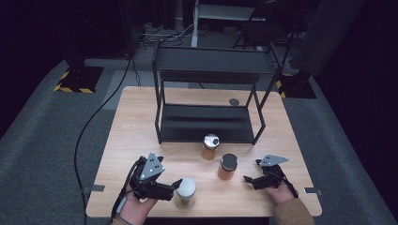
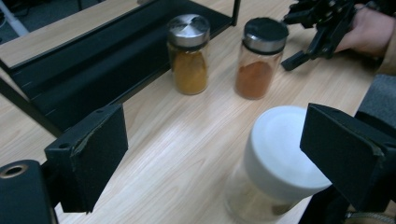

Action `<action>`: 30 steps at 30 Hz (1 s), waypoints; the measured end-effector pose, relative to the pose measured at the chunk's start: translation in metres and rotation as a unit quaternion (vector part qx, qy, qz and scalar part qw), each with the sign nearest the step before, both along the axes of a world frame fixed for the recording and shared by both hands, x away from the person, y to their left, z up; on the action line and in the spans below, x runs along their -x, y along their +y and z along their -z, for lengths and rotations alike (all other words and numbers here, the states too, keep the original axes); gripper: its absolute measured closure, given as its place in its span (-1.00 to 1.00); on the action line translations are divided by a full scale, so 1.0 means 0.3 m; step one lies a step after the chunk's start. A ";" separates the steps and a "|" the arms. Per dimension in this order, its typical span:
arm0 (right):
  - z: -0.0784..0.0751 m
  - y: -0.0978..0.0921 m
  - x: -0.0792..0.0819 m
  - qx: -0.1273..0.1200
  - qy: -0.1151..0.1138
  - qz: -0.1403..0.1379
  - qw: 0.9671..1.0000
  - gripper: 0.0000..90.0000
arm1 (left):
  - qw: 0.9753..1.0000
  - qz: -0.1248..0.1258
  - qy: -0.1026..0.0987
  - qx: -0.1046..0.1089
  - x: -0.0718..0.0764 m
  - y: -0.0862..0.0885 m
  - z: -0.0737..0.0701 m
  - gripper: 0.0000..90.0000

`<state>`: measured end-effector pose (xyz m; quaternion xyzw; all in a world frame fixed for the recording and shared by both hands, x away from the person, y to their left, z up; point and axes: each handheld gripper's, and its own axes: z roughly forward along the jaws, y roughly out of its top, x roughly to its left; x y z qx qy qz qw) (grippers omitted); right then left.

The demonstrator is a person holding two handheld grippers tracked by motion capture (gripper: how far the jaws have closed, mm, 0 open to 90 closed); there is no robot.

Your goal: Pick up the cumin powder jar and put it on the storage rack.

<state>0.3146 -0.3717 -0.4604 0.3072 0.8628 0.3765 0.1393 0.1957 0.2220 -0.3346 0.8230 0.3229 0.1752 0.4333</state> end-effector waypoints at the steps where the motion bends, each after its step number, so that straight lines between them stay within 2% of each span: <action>1: 0.000 0.000 0.000 0.000 0.000 0.000 1.000 -0.86 | 1.000 0.001 -0.001 0.003 0.002 -0.005 -0.001 -0.85; 16: 0.000 0.000 0.000 0.000 0.000 0.000 1.000 -0.86 | 1.000 0.031 -0.002 -0.001 0.012 -0.074 -0.013 -0.85; 21: 0.000 0.000 0.000 0.000 0.000 0.000 1.000 -0.86 | 1.000 0.022 0.005 -0.002 0.012 -0.085 0.015 -0.85; 30: 0.000 0.000 0.000 0.000 0.000 0.000 1.000 -0.86 | 0.999 0.027 0.019 -0.005 0.015 -0.105 0.057 -0.85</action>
